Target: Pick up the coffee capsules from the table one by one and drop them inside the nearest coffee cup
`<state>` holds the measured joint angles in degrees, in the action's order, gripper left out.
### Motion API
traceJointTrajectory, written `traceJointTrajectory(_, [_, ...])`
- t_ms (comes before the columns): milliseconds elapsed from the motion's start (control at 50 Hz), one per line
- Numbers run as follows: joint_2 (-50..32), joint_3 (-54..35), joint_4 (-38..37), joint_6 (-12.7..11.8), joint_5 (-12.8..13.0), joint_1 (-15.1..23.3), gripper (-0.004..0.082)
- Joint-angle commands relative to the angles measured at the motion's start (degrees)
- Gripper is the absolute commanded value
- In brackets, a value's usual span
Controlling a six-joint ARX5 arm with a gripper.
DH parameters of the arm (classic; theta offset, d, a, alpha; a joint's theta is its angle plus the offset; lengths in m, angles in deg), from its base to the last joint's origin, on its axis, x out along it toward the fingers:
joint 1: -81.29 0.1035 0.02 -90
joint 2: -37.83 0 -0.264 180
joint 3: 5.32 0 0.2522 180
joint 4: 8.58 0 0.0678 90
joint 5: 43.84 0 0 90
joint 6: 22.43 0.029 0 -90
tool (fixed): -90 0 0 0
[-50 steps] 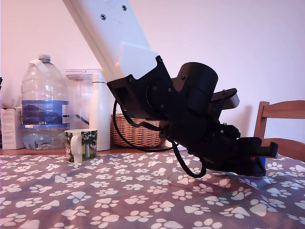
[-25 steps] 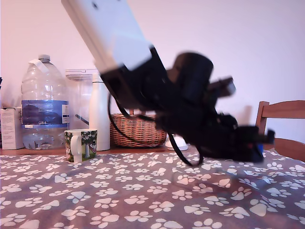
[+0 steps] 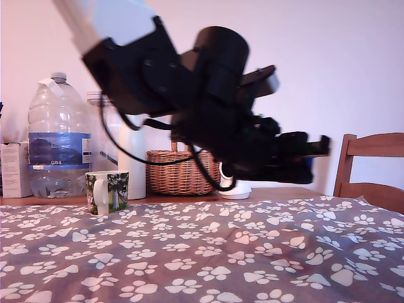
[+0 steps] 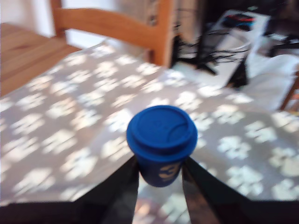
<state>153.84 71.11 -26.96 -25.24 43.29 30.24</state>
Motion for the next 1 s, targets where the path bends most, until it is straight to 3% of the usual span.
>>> traceJointTrajectory(0, [-2.82,-2.12,-0.98,0.2,0.79,0.33,0.0084])
traceJointTrajectory(500, [-14.36,-15.54,-4.35,0.17,6.38,2.86,0.0084])
traceJointTrajectory(980, [-26.23,-27.19,-5.33,0.17,9.9,9.42,0.0084])
